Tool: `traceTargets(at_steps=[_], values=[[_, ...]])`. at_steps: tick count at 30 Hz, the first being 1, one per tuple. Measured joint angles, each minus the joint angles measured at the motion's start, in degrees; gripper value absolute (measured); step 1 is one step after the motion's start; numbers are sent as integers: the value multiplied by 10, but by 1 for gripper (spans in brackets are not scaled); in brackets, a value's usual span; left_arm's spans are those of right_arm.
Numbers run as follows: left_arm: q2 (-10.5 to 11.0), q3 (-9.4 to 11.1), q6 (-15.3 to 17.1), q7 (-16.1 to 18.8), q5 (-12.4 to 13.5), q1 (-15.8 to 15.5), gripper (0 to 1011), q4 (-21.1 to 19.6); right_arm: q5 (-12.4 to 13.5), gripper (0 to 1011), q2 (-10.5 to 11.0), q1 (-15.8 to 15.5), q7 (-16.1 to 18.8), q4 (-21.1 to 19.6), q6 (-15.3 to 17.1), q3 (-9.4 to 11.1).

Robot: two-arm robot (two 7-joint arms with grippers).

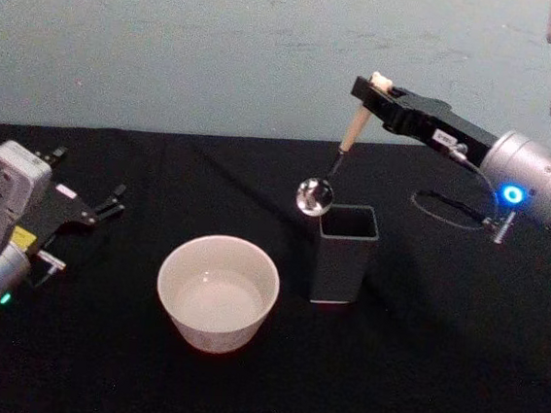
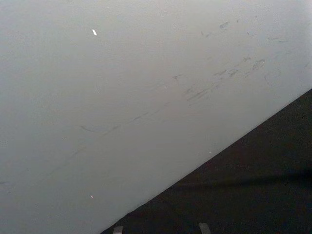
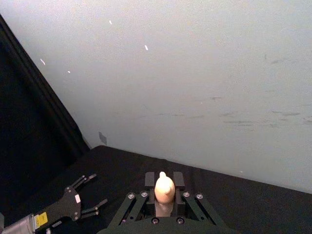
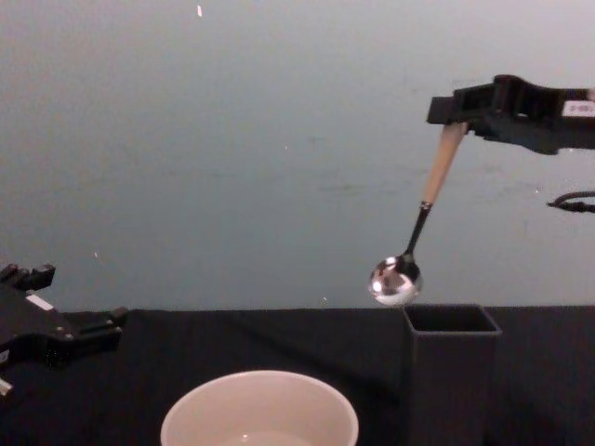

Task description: Pick up the stirring spoon with one hand, stir inside the cup, then place it back in its original position.

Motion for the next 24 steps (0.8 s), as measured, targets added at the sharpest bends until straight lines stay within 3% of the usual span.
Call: traceTargets(at_steps=[13,24], values=[[0,0,0,0,0,0,1001,0,26,225,40,-24,8,-17,-15,14],[0,0,0,0,0,0,1002,0,21,225,58,-27,4,-8,-34,-7]])
